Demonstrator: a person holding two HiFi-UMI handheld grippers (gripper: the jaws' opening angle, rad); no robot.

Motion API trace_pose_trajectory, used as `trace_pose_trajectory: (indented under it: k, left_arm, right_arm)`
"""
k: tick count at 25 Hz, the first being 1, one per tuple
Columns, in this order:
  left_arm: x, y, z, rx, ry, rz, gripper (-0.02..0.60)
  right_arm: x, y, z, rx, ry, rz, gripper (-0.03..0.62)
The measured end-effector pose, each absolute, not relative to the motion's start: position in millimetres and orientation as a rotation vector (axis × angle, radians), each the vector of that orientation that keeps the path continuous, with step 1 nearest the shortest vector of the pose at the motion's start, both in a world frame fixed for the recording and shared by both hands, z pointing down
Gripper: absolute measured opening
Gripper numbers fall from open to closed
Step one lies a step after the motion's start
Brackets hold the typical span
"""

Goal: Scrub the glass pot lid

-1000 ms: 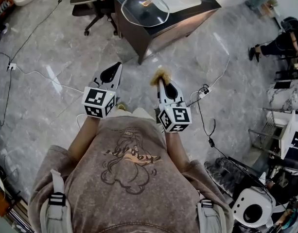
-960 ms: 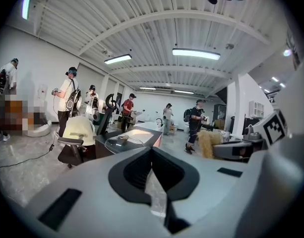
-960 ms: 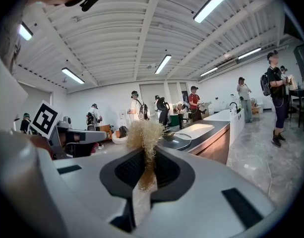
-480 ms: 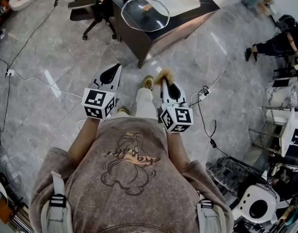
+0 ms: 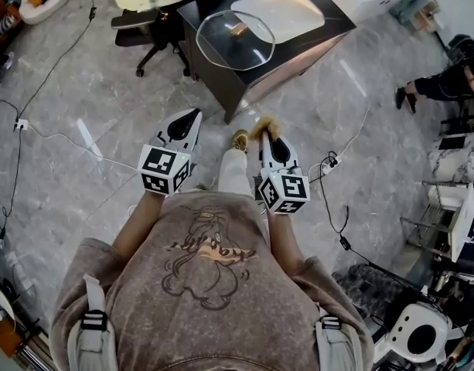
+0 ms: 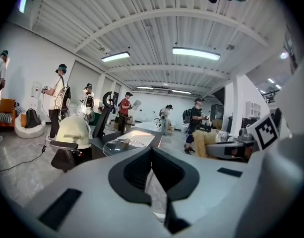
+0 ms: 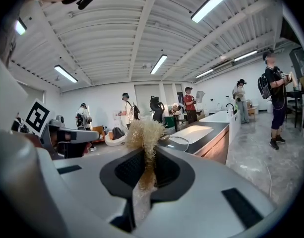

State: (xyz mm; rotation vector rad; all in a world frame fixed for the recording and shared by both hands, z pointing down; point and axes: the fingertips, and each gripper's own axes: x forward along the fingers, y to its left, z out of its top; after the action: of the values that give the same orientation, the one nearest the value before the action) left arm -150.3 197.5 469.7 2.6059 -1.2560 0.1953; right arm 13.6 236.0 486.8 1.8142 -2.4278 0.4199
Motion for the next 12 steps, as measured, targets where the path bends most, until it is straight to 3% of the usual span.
trace_pose_trajectory:
  k: [12]
  left_arm:
    - [-115,116,471,2.613,-1.203,0.161,0.015]
  right_arm:
    - [44,159,489,1.836,-2.414,0.433,0.041]
